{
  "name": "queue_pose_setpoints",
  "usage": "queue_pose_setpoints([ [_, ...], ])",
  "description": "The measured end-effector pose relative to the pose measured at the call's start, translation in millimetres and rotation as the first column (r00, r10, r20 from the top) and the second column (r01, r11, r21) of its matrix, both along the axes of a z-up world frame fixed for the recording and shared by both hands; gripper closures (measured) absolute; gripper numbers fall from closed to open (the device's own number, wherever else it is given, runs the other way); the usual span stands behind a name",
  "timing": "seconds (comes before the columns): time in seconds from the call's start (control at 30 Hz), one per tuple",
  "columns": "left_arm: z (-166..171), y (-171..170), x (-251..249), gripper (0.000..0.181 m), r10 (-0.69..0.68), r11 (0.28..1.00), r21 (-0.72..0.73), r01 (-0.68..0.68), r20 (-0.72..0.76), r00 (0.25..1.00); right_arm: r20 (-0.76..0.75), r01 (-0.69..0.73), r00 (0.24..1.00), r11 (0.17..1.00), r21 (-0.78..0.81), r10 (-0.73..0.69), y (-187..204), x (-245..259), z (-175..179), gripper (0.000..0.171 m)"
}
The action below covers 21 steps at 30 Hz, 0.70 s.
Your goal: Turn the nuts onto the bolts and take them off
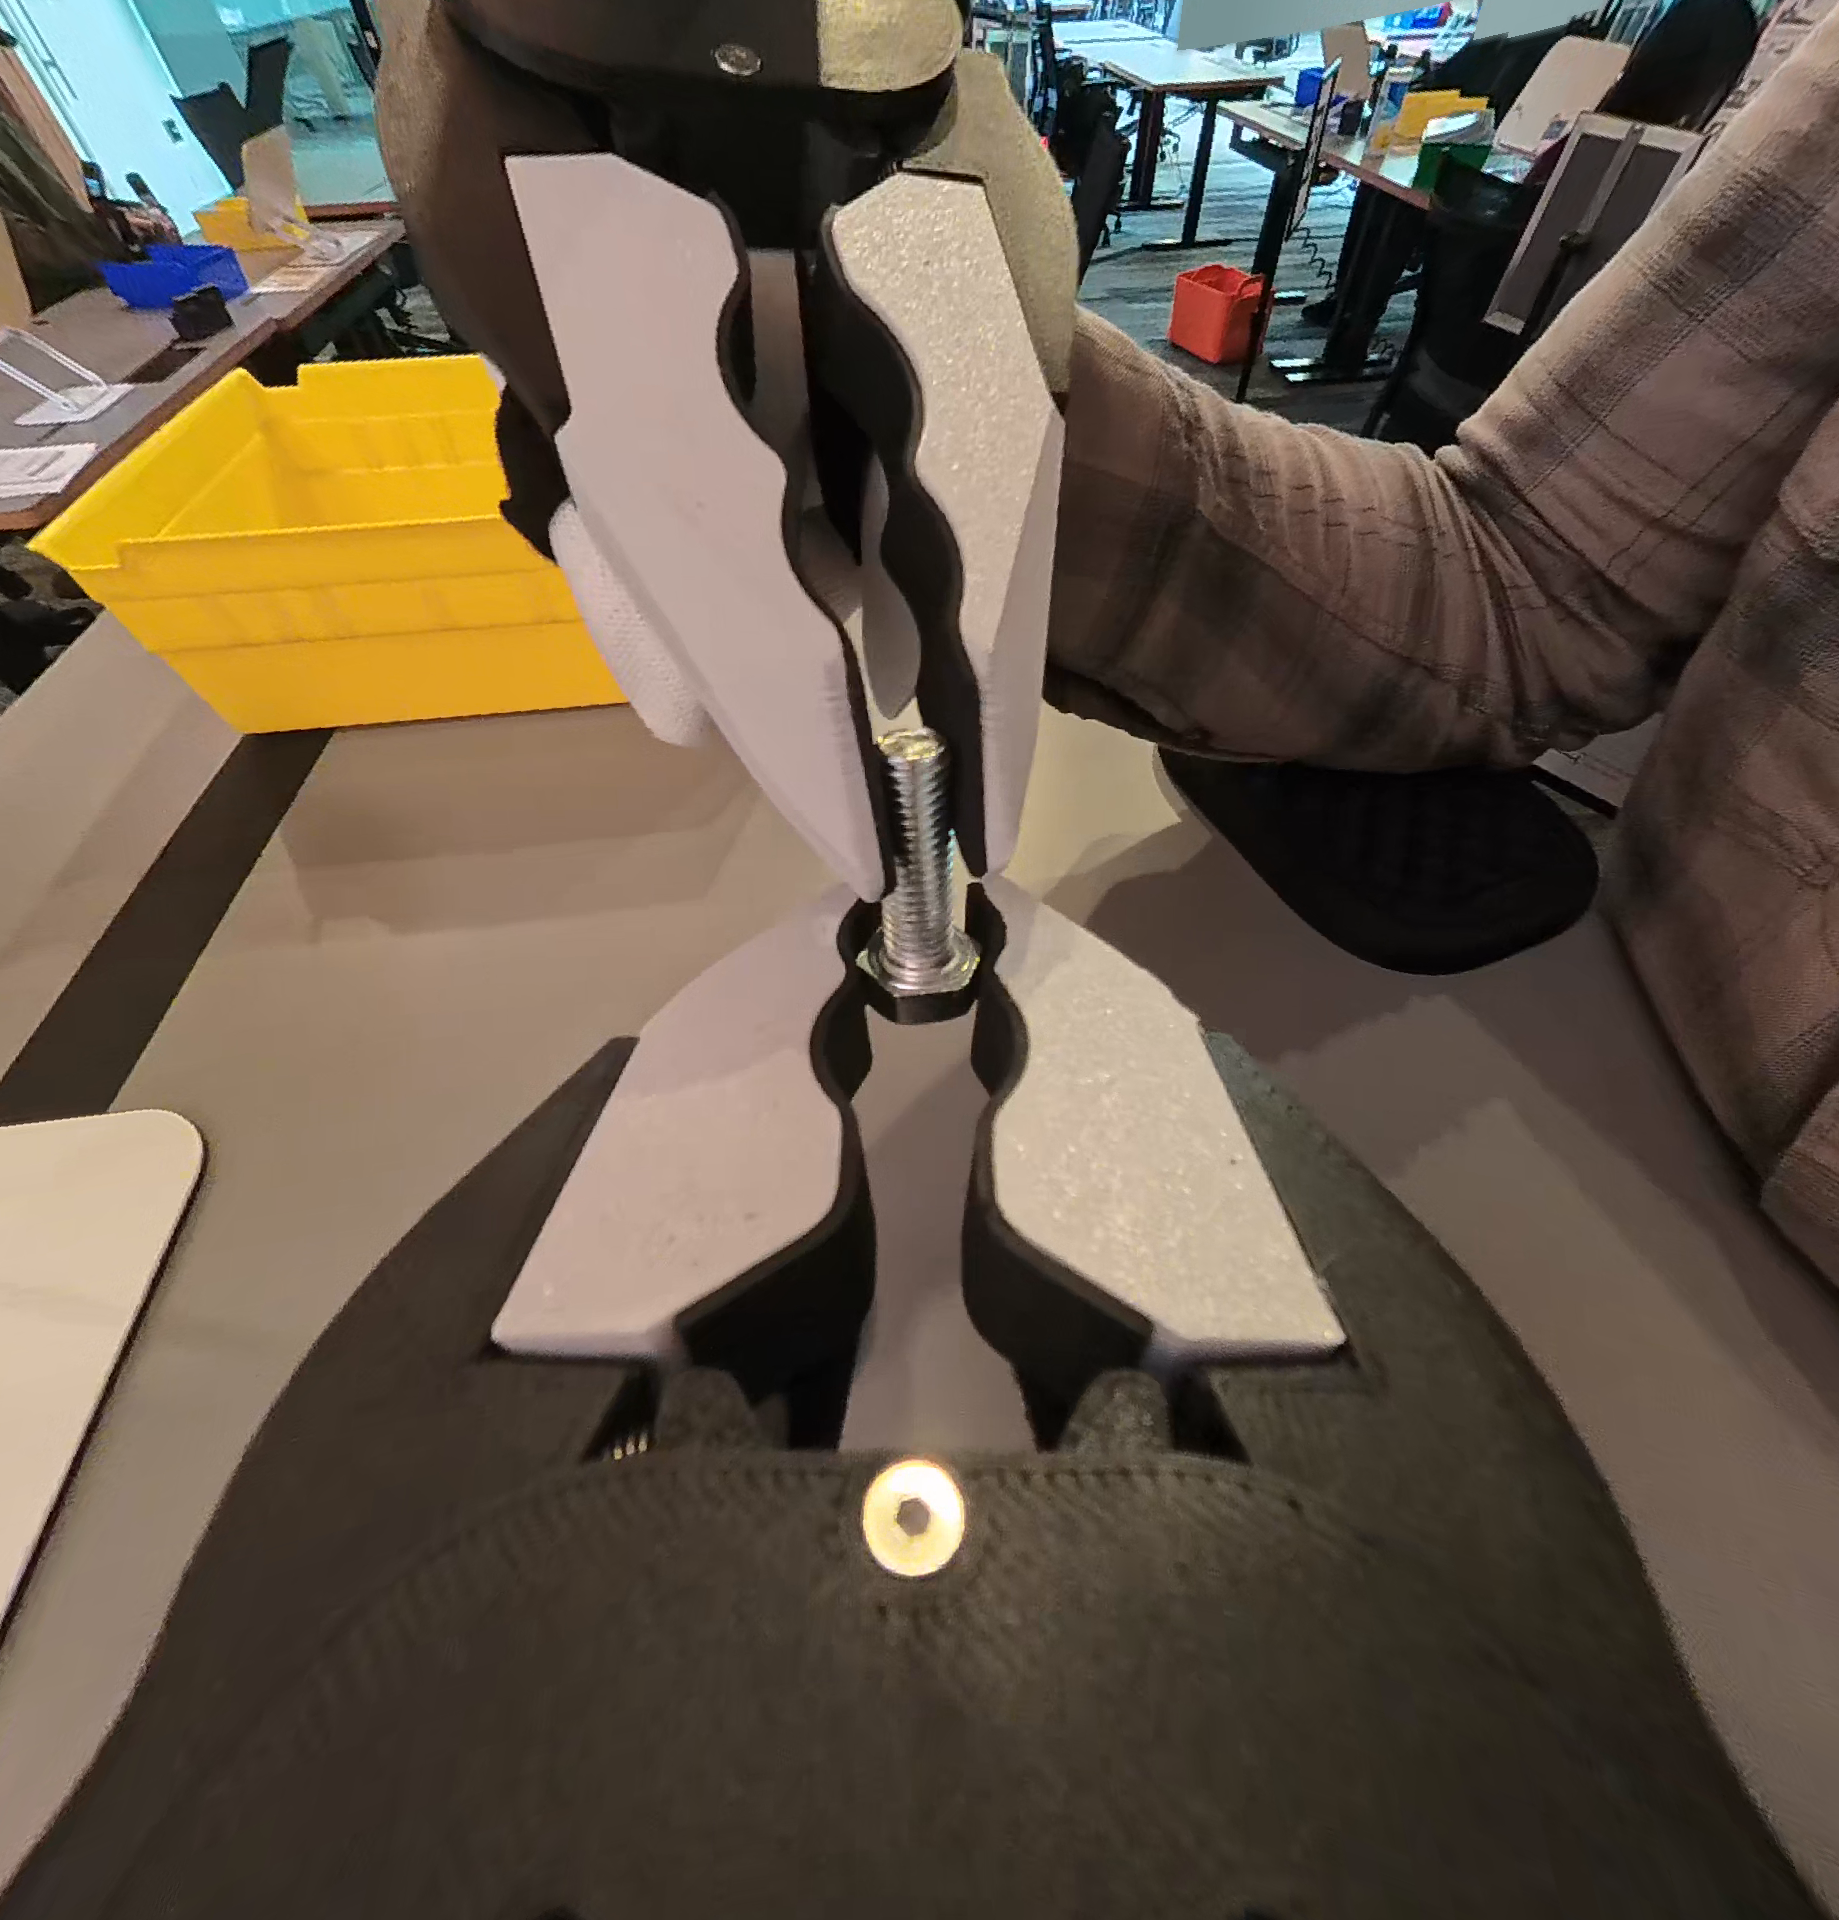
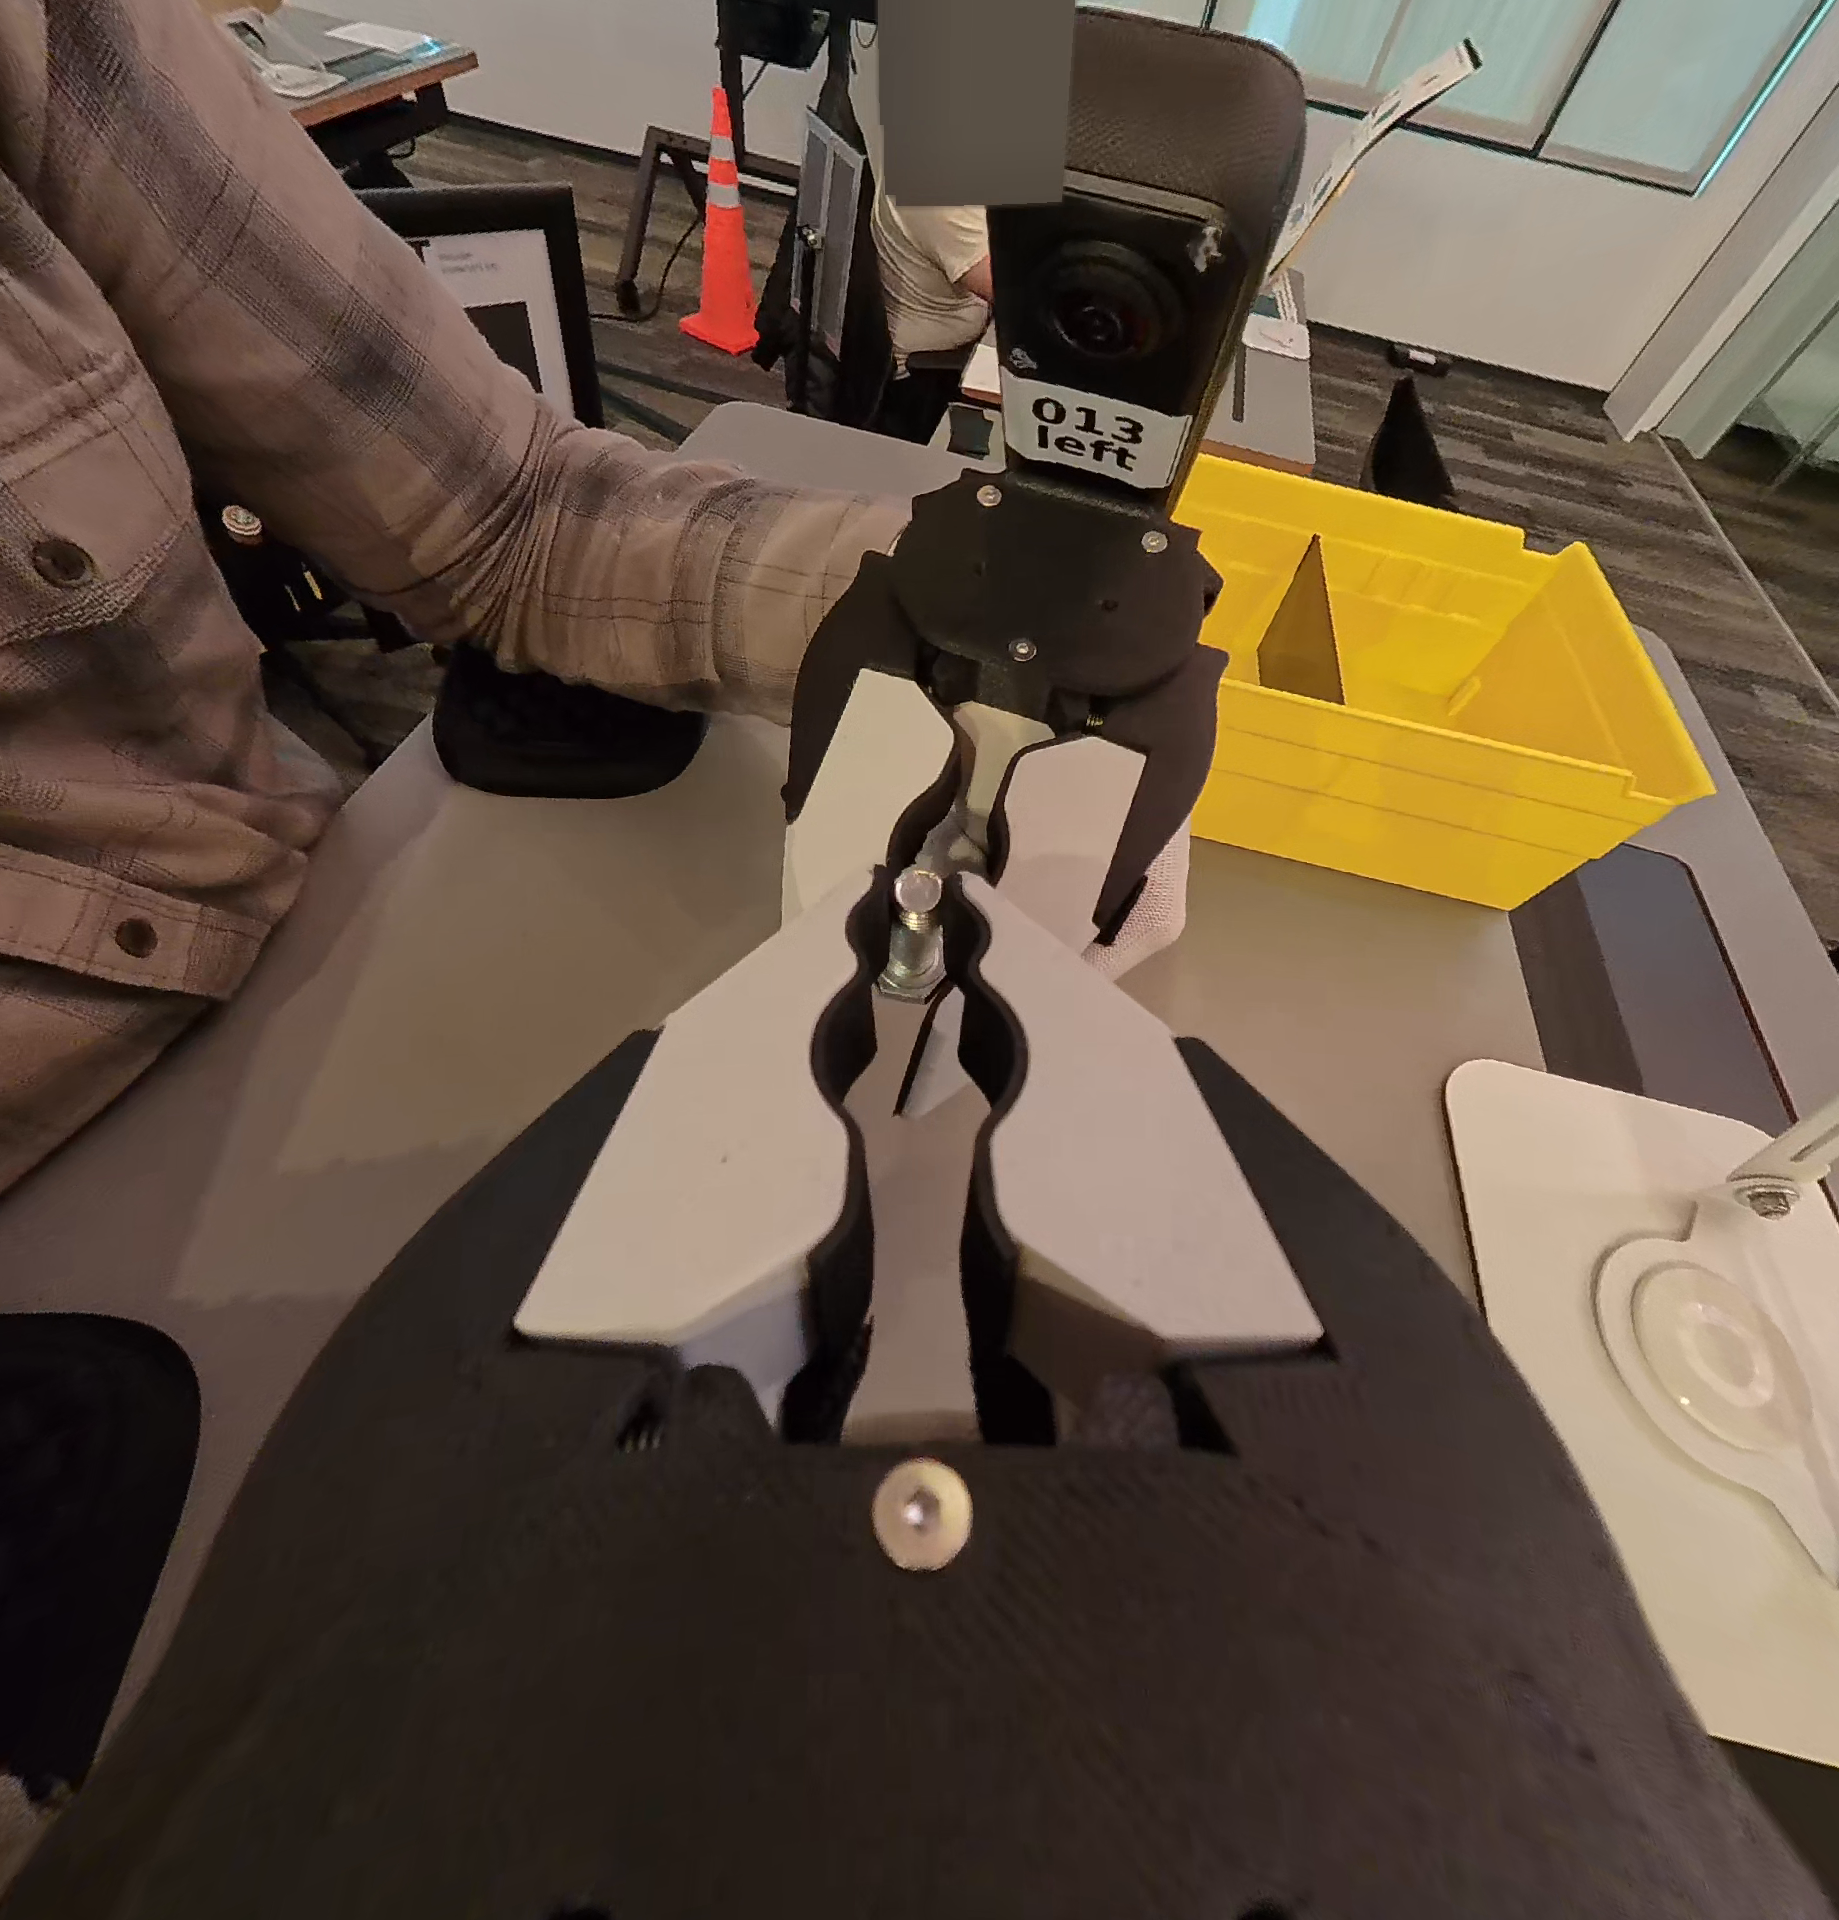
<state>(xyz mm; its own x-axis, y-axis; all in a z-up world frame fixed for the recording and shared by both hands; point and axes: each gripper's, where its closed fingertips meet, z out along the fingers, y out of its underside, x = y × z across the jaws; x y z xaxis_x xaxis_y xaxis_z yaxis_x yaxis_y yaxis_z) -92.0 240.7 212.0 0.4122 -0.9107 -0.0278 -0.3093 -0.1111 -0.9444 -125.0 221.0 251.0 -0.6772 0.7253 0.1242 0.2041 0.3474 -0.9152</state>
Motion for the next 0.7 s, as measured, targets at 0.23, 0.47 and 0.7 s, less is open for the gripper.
queue_pose_setpoints([
  [0.23, 3.2, 27.3, -23.6, 0.166, 0.180, 0.983, 0.020, -0.180, 0.003, 0.984, -0.067, 0.145, 0.987, 0.989, -0.031, -0.147, 28.8, -3.4, 16.7, 0.125],
  [0.47, -2.3, 55.8, -51.0, 0.166, 0.372, 0.927, 0.041, -0.372, -0.006, 0.928, 0.046, 0.317, 0.946, 0.945, 0.079, -0.321, 72.6, -3.4, -16.4, 0.135],
  [0.7, -19.0, 74.2, -73.3, 0.166, 0.492, 0.870, 0.039, -0.491, -0.033, 0.870, 0.369, 0.295, 0.825, 0.884, 0.363, -0.428, 102.0, 2.9, -124.1, 0.132],
])
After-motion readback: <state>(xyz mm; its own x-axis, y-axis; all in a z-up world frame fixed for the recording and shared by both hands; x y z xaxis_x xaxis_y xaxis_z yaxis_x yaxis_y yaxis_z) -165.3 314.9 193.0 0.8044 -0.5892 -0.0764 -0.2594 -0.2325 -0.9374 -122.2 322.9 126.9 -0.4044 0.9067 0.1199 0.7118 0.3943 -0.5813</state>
